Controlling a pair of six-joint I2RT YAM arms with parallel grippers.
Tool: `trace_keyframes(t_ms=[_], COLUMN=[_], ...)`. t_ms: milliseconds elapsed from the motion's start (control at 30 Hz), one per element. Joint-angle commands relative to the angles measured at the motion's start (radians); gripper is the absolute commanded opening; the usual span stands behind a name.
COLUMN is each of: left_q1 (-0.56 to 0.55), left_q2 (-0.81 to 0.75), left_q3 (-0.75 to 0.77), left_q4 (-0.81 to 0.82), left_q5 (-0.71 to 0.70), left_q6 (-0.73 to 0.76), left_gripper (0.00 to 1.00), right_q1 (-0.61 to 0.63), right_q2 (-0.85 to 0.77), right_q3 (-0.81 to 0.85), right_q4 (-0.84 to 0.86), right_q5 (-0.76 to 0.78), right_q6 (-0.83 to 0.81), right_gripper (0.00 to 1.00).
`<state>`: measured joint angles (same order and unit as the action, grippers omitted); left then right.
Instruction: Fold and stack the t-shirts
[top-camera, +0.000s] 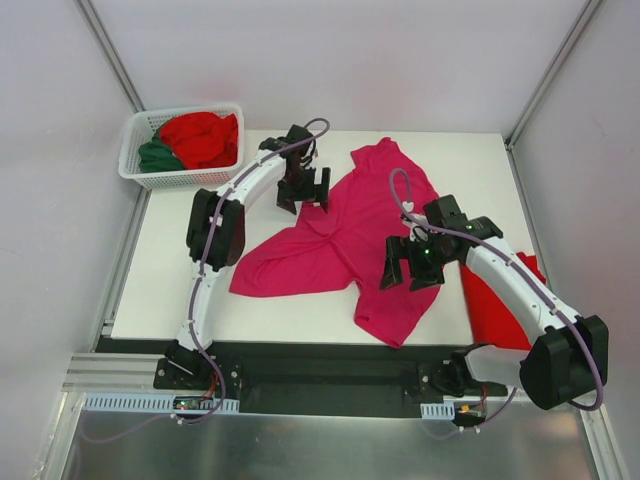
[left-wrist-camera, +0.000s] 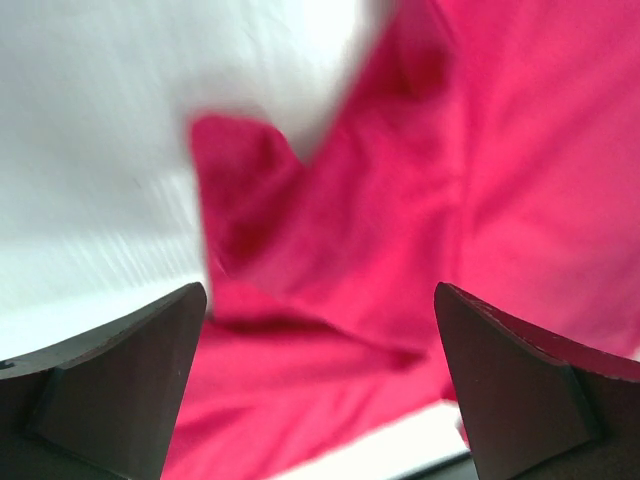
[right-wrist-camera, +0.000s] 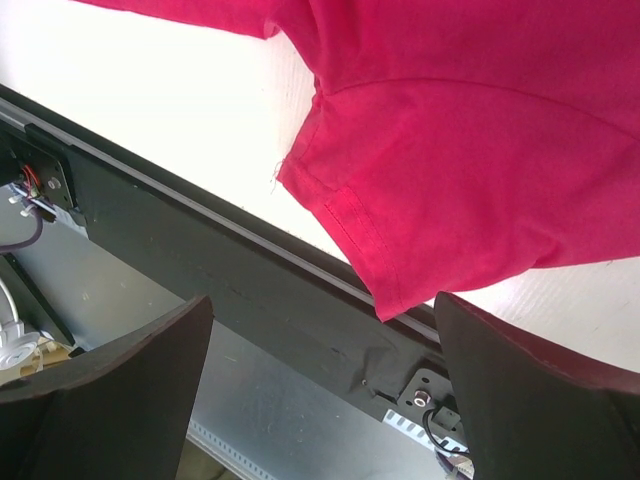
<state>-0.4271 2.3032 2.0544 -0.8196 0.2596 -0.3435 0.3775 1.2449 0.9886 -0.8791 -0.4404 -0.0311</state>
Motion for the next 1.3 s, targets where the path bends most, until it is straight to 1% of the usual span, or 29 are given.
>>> trace_keyframes(t_ms=[0,33,100,133,167,200,233,267,433,633,733,900,1000,1067,1100,1200,1267], left_q1=[0.013,0.016,0.022,0.028,0.031,0.033,0.034,0.034,0.036,0.034,0.033,0.021,0.013,0.007,0.005,-0.002,-0.002], left_q2=[0.067,0.068,0.076,0.076,0.076,0.076,0.075,0.073,0.056,0.071,0.075,0.062,0.062,0.061,0.061,0.059,0.059], left_q3=[0.110,0.121,0.127,0.133,0.135,0.138,0.139,0.141,0.135,0.131,0.133,0.115,0.104,0.099,0.098,0.099,0.099], left_q4=[-0.061,-0.061,-0.059,-0.059,-0.059,-0.061,-0.059,-0.059,-0.061,-0.061,-0.064,-0.066,-0.066,-0.064,-0.065,-0.065,-0.066], left_q5=[-0.137,-0.144,-0.140,-0.135,-0.132,-0.132,-0.129,-0.123,-0.120,-0.106,-0.089,-0.083,-0.080,-0.080,-0.079,-0.076,-0.082], left_q6=[0.040,0.040,0.037,0.035,0.034,0.034,0.035,0.034,0.034,0.032,0.020,0.001,0.000,-0.003,-0.003,-0.006,-0.003], left_gripper=[0.99,0.99,0.91,0.83,0.68,0.59,0.54,0.51,0.46,0.44,0.38,0.39,0.45,0.46,0.44,0.33,0.29], right_q1=[0.003,0.003,0.003,0.003,0.003,0.004,0.003,0.004,0.003,0.003,0.003,0.004,0.003,0.003,0.004,0.004,0.003], right_q2=[-0.051,-0.056,-0.065,-0.065,-0.067,-0.067,-0.065,-0.065,-0.047,-0.029,-0.027,-0.033,-0.035,-0.035,-0.035,-0.035,-0.036], right_q3=[-0.015,-0.018,-0.027,-0.031,-0.034,-0.039,-0.041,-0.042,-0.038,-0.030,-0.034,-0.047,-0.051,-0.051,-0.053,-0.059,-0.062], right_q4=[-0.024,-0.030,-0.029,-0.031,-0.031,-0.029,-0.029,-0.031,-0.023,-0.027,-0.032,-0.031,-0.031,-0.032,-0.034,-0.034,-0.032], right_q5=[0.011,0.014,0.017,0.017,0.017,0.017,0.017,0.017,0.014,0.011,0.009,0.011,0.012,0.014,0.014,0.012,0.012], right_q6=[-0.010,-0.007,-0.007,-0.006,-0.006,-0.006,-0.003,-0.004,-0.007,-0.015,-0.015,-0.016,-0.018,-0.018,-0.018,-0.020,-0.020], right_gripper=[0.96,0.96,0.96,0.96,0.96,0.96,0.96,0.96,0.96,0.96,0.96,0.96,0.96,0.96,0.96,0.96,0.96])
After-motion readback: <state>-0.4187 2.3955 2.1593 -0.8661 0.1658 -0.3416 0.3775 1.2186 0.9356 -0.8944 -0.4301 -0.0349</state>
